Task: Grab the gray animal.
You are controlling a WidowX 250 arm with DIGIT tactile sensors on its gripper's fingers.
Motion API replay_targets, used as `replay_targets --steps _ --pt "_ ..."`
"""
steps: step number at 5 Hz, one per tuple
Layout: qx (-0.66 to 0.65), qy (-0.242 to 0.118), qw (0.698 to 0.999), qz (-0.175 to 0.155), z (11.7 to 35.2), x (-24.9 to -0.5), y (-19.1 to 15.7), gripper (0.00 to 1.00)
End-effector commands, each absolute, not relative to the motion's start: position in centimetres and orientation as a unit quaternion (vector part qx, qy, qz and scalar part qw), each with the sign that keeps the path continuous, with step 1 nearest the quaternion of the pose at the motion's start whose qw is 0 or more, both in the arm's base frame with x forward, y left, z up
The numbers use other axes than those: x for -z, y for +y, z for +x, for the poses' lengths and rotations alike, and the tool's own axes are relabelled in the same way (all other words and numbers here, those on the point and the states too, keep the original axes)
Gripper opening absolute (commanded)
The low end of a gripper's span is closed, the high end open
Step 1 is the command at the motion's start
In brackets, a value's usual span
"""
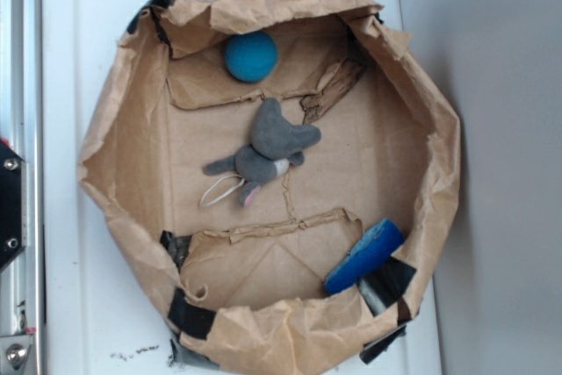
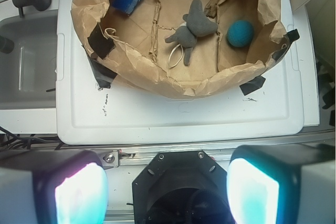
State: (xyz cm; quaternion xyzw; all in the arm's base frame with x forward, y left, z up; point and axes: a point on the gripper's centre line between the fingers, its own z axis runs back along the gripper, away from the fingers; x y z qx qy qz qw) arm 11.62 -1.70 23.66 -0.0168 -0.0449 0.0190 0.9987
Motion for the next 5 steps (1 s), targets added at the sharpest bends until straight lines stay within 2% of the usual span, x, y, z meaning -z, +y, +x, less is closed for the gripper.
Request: replay_targets --steps 1,2,4,5 --pt "-0.019 -0.045 0.999 -0.017 11.6 -23.7 -1.7 1.0" --pt "-0.055 -0.049 0.997 -0.003 16.4 -22.9 -1.4 1.0" --pt "-0.139 -0.039 0.989 0.022 23.6 -20.3 -0.1 1.0" --pt "-0.139 -0.039 0.989 0.022 23.6 -20.3 -0.1 1.0"
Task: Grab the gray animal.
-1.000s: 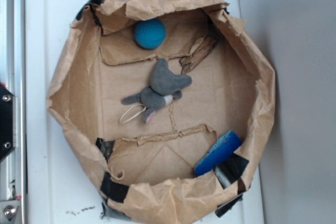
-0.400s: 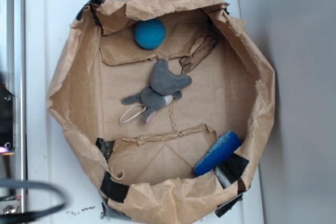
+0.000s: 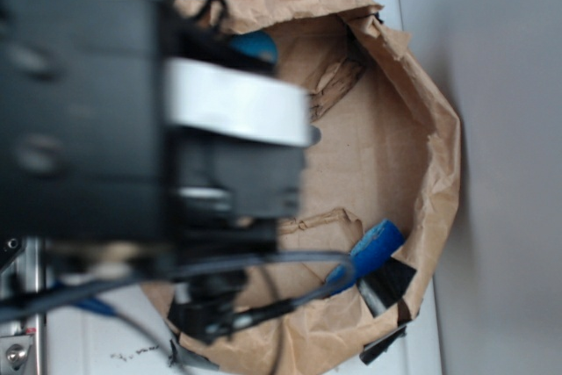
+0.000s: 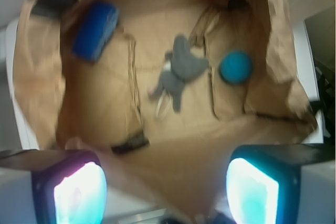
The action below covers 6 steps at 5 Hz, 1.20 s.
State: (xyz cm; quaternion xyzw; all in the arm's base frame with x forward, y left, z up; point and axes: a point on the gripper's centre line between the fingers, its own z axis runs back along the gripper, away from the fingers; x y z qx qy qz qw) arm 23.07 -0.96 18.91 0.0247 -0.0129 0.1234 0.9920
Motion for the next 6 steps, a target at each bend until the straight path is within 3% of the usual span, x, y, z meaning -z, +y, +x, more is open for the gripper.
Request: replay_targets --steps 1,2,4,6 --pt "-0.139 -0.039 0.989 0.022 23.6 -20.3 -0.1 1.0" --pt "-0.139 -0.039 0.989 0.022 23.6 -20.3 -0.1 1.0" --pt "-0.182 -0.065 0.981 0.031 24.1 -14.5 2.3 1.0" --pt "-0.191 -0.096 0.977 0.02 24.3 -12.0 3.8 1.0"
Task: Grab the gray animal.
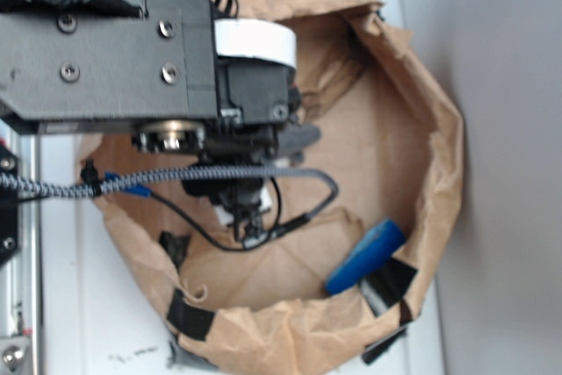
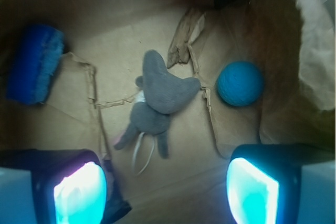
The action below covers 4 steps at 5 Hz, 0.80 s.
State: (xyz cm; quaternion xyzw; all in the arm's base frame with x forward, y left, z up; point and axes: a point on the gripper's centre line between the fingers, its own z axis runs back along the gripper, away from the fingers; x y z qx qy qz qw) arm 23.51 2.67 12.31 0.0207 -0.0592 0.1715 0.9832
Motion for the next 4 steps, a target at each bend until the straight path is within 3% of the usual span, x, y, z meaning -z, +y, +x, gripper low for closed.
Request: replay_targets --steps 1,3,4 --pt "-0.229 -0.088 0.969 0.023 25.8 -10.3 4.7 1.0" --pt "-0.332 -0.067 0.941 -0.026 28.5 -7.2 5.2 1.0" --pt "-0.341 -0.072 0.937 -0.002 29.7 -6.0 4.9 1.0"
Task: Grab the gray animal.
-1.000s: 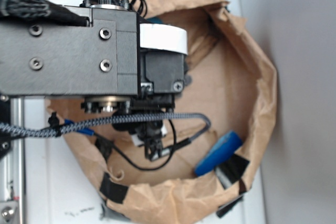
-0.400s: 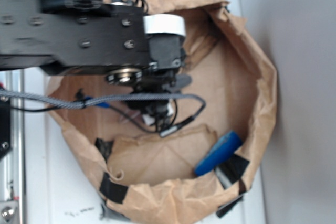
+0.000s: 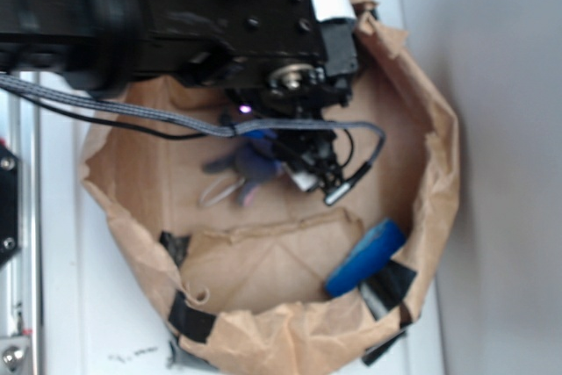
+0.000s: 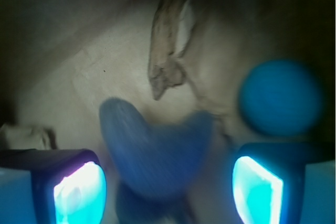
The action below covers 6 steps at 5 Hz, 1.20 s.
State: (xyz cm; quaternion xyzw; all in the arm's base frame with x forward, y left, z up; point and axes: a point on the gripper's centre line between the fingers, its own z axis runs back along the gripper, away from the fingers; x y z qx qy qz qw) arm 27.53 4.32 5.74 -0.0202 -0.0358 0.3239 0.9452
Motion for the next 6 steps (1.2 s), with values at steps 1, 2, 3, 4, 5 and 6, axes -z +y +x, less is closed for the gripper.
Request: replay_targets --steps 1,2,3,4,5,6 --pt "-0.336 -0.076 0.939 0.028 30.2 -4.2 4.5 1.0" --pt "-0.34 -0.081 0.936 0.032 30.2 -3.7 4.6 0.0" --pt "-0.325 -0.094 0.941 0.022 30.1 -4.7 4.7 0.0" --pt "-0.296 -0.104 0.95 0.009 29.6 -6.8 4.3 0.0" --pt "-0.235 -0.117 0.964 -0.028 28.5 -11.0 4.1 0.0" --pt "-0.188 -0.107 0.974 -0.066 26.4 -15.4 5.1 0.0"
